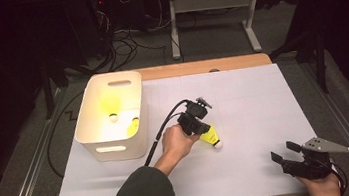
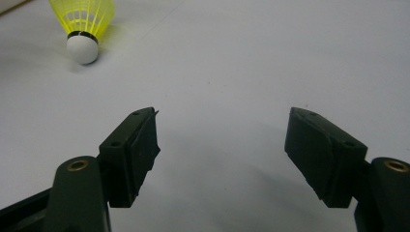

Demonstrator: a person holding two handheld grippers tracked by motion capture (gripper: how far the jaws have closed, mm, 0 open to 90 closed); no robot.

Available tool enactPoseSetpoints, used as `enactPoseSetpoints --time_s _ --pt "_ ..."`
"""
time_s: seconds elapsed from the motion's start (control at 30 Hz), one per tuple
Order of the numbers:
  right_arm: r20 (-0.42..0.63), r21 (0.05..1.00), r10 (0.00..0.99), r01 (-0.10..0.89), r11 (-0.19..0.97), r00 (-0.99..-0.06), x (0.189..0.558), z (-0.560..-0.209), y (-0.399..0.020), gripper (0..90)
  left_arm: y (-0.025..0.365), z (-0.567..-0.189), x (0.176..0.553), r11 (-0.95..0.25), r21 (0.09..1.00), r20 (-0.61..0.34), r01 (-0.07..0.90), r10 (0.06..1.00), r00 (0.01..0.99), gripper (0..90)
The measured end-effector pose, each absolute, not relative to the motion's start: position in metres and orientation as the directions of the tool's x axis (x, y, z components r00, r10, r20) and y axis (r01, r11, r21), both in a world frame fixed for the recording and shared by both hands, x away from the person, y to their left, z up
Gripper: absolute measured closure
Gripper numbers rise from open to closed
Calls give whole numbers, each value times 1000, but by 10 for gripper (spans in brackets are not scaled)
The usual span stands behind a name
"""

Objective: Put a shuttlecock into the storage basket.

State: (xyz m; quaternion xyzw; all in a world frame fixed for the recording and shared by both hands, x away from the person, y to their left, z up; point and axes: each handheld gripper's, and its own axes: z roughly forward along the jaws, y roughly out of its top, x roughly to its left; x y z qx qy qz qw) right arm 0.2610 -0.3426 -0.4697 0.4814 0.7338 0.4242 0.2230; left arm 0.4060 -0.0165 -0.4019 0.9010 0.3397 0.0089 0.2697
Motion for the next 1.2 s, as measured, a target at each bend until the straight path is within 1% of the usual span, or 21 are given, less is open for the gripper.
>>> enactPoseSetpoints --time_s 0.43,0.8,1.2 --pt "80 836 895 518 179 -438 261 -470 -342 282 -7 -389 403 -616 511 -165 600 615 771 898" --pt "78 836 894 517 182 -440 261 -470 -342 282 2 -382 402 -611 514 -138 603 634 761 898" --pt "78 836 895 518 182 -440 261 -470 -342 282 11 -376 404 -602 516 -130 610 648 750 898"
